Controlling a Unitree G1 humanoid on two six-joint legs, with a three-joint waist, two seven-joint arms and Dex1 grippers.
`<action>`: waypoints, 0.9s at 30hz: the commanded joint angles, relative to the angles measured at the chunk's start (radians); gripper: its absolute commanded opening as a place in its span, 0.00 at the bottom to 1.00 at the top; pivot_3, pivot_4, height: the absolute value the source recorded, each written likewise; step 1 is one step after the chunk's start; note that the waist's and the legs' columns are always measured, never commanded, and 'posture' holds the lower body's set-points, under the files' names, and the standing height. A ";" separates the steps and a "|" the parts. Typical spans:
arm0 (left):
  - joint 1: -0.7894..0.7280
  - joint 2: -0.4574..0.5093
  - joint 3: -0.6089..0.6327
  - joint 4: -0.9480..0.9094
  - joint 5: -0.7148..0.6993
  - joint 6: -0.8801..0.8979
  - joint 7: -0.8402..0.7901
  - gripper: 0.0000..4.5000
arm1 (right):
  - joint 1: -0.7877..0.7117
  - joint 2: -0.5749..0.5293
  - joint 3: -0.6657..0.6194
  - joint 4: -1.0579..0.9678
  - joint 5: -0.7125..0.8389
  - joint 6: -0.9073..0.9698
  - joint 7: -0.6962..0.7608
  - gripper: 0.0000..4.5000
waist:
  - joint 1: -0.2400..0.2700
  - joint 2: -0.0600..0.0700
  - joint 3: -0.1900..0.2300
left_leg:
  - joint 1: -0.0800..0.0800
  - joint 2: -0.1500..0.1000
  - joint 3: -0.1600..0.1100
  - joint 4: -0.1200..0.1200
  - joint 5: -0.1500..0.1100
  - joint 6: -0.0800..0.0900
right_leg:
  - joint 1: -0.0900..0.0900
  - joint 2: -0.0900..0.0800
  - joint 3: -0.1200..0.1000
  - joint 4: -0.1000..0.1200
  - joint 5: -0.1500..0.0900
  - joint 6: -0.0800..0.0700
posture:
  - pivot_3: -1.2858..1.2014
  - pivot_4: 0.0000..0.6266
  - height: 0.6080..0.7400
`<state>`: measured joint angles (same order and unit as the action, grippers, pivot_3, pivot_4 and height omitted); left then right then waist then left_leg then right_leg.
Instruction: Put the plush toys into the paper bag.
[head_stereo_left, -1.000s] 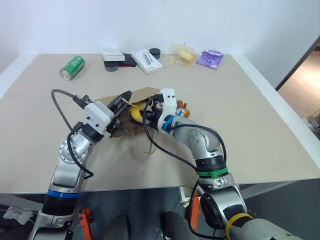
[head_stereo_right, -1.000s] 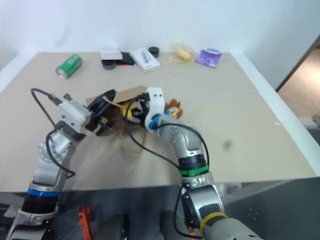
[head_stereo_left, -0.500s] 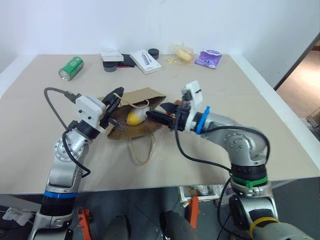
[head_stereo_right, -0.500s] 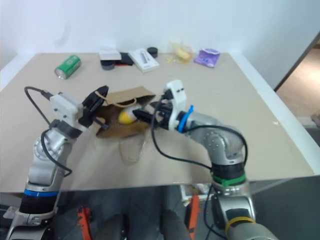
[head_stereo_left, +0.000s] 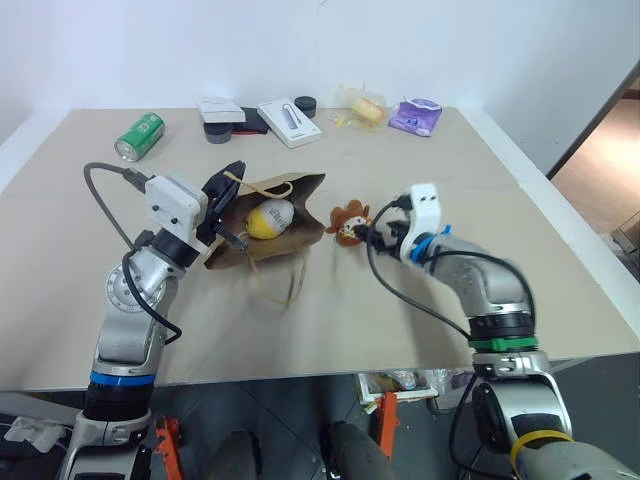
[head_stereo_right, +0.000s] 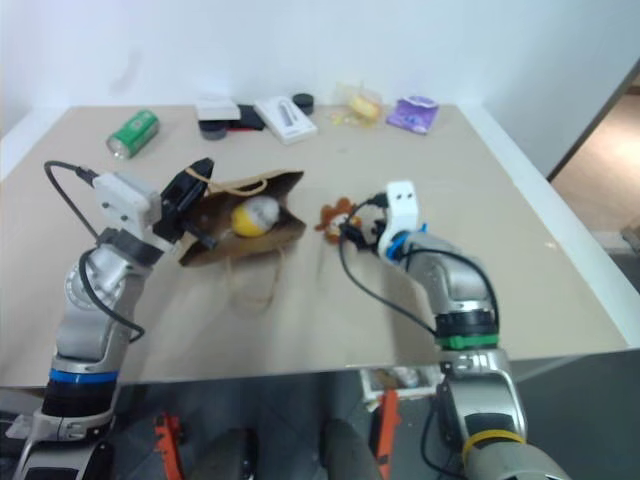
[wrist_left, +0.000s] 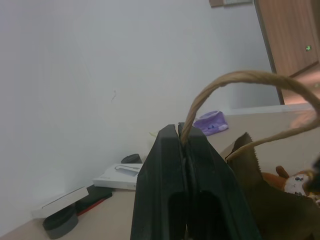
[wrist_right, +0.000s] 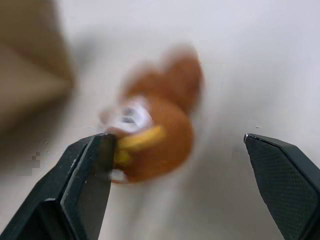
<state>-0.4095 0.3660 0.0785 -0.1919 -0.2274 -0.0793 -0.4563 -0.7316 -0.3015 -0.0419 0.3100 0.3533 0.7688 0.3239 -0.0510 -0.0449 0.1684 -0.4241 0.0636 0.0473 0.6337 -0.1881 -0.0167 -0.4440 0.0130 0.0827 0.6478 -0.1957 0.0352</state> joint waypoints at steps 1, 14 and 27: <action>-0.034 -0.003 0.019 -0.015 -0.013 0.001 0.012 0.00 | -0.066 0.039 -0.027 0.069 -0.006 -0.054 -0.003 0.99 | -0.002 0.000 0.000 | 0.000 0.000 0.000 0.000 0.000 0.000 | 0.000 0.000 0.000 0.000 0.000 0.000 | 0.52 0.24 1.00; -0.044 -0.006 0.029 -0.017 -0.017 0.024 0.037 0.00 | -0.059 -0.009 -0.137 -0.116 0.126 -0.110 0.180 0.01 | 0.003 0.001 0.001 | 0.000 0.000 0.000 0.000 0.000 0.000 | 0.000 0.000 0.000 0.000 0.000 0.001 | 0.52 0.24 1.00; -0.068 -0.003 0.036 0.024 -0.031 0.014 0.014 0.00 | 0.187 -0.302 -0.124 -0.752 0.603 0.227 0.489 0.01 | 0.000 0.002 0.001 | 0.000 0.000 -0.005 0.000 -0.004 0.002 | 0.002 0.000 -0.003 0.001 -0.005 0.001 | 0.52 0.24 1.00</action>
<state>-0.4521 0.3613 0.0972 -0.1540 -0.2461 -0.0456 -0.4425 -0.5348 -0.6067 -0.1758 -0.4079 0.9395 0.9929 0.8295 -0.0505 -0.0430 0.1696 -0.4231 0.0630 0.0420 0.6338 -0.1921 -0.0151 -0.4420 0.0132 0.0795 0.6486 -0.2001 0.0348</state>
